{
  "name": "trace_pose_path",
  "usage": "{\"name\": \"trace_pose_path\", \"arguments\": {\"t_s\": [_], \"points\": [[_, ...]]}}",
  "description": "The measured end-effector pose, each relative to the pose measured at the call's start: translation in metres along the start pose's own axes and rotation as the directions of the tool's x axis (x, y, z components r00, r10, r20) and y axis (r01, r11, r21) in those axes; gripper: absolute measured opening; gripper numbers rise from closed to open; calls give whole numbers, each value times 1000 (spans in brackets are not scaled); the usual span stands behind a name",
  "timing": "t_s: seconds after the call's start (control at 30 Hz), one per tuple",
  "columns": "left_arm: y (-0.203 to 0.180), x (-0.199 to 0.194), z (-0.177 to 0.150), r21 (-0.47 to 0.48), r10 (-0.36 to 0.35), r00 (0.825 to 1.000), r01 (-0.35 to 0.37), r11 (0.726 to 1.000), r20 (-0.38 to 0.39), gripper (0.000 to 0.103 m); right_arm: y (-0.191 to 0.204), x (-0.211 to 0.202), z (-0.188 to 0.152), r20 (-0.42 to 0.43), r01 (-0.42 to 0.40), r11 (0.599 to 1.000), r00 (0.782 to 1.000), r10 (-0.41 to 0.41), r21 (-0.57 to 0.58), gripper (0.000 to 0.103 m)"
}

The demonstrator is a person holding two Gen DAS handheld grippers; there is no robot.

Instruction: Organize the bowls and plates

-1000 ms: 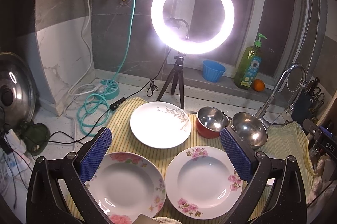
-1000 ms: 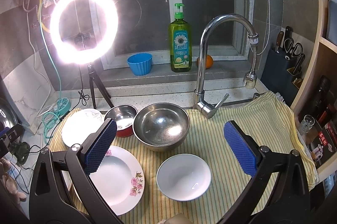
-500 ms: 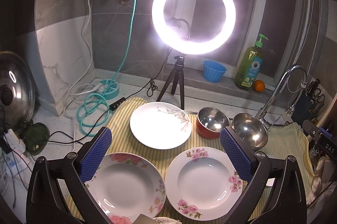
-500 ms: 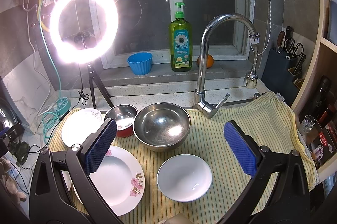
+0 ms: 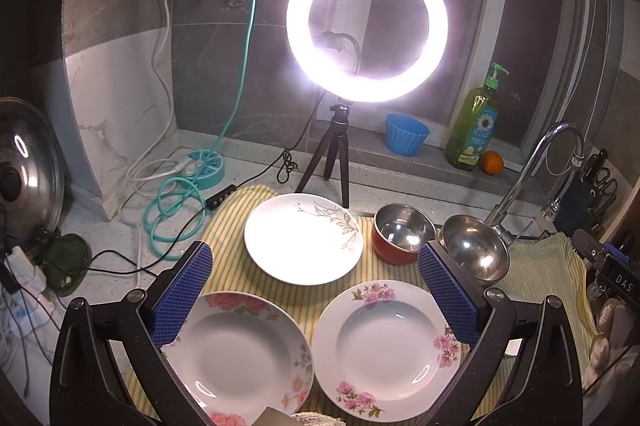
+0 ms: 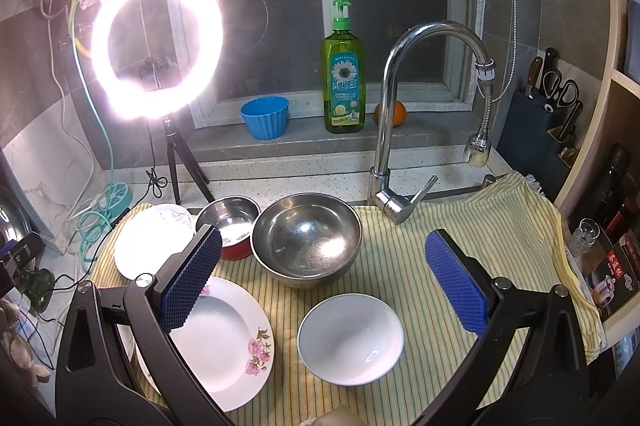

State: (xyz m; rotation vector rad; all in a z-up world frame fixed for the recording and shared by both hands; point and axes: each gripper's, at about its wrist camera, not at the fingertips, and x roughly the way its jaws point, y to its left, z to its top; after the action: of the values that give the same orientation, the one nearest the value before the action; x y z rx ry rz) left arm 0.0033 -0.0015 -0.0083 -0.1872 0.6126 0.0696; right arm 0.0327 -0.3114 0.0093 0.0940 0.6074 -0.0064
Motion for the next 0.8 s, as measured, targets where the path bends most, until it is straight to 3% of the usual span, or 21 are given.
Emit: {"name": "trace_pose_path", "arguments": {"t_s": [0.8], "points": [[-3,16,-2,9,-9,999,9,1000,-50,102,4,17,-10,-55,7,1000,998,-7,-12,103]]}}
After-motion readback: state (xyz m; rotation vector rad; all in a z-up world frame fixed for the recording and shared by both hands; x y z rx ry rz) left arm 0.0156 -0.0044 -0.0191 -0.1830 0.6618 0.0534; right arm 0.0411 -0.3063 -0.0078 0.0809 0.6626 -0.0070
